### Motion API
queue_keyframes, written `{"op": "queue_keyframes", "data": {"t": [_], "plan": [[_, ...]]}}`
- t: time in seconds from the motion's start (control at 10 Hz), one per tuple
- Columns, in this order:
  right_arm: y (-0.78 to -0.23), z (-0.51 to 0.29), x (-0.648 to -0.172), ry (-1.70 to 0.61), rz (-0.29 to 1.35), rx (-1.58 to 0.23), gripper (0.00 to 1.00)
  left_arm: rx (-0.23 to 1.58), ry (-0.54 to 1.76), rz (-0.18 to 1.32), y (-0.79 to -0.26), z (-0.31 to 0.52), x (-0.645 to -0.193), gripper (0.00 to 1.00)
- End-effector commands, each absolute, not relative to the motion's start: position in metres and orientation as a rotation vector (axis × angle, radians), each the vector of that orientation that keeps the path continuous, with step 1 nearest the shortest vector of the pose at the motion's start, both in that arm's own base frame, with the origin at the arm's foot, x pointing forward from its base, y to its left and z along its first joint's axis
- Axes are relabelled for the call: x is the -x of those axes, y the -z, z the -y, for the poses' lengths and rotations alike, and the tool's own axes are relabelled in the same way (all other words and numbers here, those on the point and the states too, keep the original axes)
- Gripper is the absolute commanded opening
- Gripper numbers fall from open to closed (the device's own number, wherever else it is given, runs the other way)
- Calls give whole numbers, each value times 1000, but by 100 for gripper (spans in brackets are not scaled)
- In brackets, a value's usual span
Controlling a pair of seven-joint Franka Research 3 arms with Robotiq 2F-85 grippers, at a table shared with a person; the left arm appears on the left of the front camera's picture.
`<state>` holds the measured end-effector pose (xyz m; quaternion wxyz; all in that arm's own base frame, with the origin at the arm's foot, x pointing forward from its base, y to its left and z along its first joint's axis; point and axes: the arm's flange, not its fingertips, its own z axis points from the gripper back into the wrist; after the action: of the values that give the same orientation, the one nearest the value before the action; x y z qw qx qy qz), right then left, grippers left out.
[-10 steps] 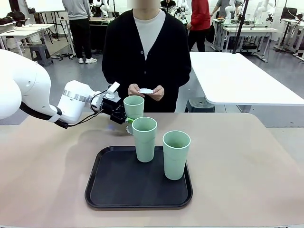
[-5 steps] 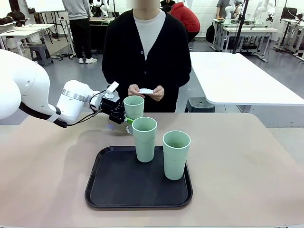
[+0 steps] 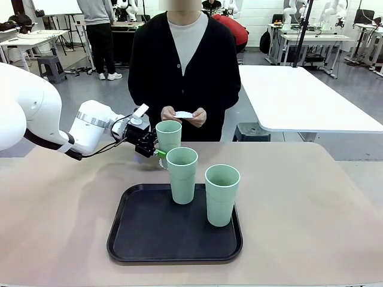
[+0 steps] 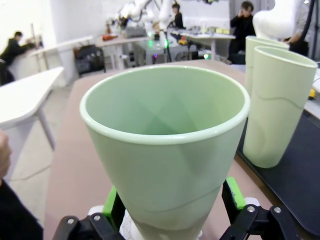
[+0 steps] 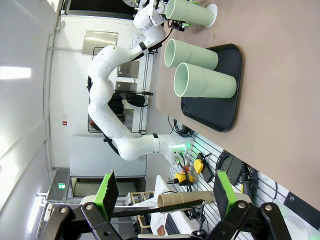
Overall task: Place coasters on the table and set cups on them.
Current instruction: Pick up one Reusable plastic cup and place it on a coaster set by the human.
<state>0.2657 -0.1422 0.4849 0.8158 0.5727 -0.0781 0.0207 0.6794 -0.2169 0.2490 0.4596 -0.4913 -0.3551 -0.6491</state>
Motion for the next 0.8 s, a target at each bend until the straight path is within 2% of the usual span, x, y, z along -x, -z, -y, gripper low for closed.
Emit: {"op": "queue_keyframes", "data": {"t": [0.0,0.3,0.7], "plan": [[-485,143,-265,-48,170,-1227,100,1205,1611,834,-251,214,-689,100],[-485,143,-265,-48,170,-1227,100,1112,1614,807,-264,195,-689,100],[-485,143,-265,-48,170,-1227,100,810,1658,674,-313,164,-681,100]]}}
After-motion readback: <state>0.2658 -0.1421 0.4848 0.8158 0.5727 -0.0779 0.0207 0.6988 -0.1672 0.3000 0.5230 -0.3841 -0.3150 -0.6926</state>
